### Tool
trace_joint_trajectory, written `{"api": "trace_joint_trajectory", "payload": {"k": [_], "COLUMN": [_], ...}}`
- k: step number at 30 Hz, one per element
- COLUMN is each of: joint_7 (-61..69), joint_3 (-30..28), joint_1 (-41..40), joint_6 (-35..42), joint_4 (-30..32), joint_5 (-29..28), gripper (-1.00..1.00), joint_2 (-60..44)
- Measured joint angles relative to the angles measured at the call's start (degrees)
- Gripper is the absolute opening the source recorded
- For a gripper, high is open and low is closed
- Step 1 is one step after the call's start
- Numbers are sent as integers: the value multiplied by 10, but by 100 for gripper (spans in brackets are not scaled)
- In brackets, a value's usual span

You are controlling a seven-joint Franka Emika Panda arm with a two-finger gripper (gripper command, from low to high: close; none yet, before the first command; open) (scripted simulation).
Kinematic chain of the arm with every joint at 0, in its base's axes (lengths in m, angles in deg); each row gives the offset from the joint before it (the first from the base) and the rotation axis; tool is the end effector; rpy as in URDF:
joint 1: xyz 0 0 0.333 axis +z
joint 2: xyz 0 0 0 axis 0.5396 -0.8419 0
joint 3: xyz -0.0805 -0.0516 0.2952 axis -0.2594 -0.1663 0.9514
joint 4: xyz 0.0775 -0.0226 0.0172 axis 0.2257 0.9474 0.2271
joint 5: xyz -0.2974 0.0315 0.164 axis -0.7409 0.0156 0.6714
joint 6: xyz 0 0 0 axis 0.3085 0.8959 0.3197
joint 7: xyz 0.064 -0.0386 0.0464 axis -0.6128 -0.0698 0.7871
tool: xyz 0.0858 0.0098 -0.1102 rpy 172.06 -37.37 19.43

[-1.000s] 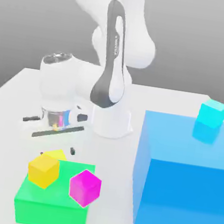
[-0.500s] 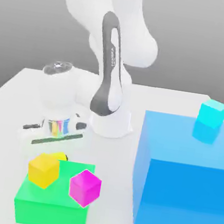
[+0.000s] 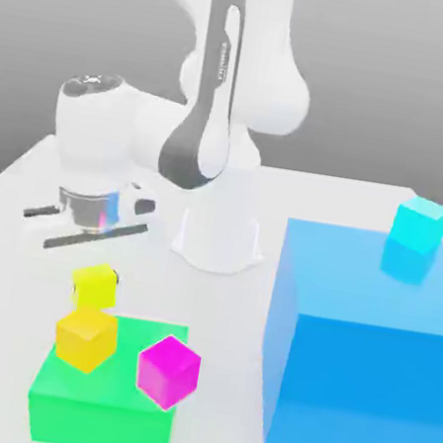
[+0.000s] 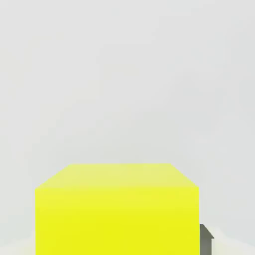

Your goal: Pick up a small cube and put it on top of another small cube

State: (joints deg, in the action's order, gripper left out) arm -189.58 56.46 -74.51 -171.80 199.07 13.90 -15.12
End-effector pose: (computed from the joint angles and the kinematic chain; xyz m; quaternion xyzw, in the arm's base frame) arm 0.2754 -0.1840 0.2148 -0.0600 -0.9980 -0.0180 0.0035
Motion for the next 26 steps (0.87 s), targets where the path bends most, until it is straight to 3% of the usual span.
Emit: {"api": "trace_joint_trajectory", "payload": {"k": [4, 13, 15, 18, 19, 26], "joint_7": [107, 308, 297, 282, 277, 276], "joint_3": [-15, 39, 53, 60, 61, 61], "joint_1": [-28, 70, 80, 80, 80, 80], "joint_6": [30, 232, 232, 173, 152, 149], "joint_4": [-35, -176, -177, -164, -159, -159], "joint_5": [-10, -13, -22, -41, -46, -48], "gripper": [-100, -100, -100, -100, 100, 100], "joint_2": [-14, 67, 71, 26, 9, 6]}}
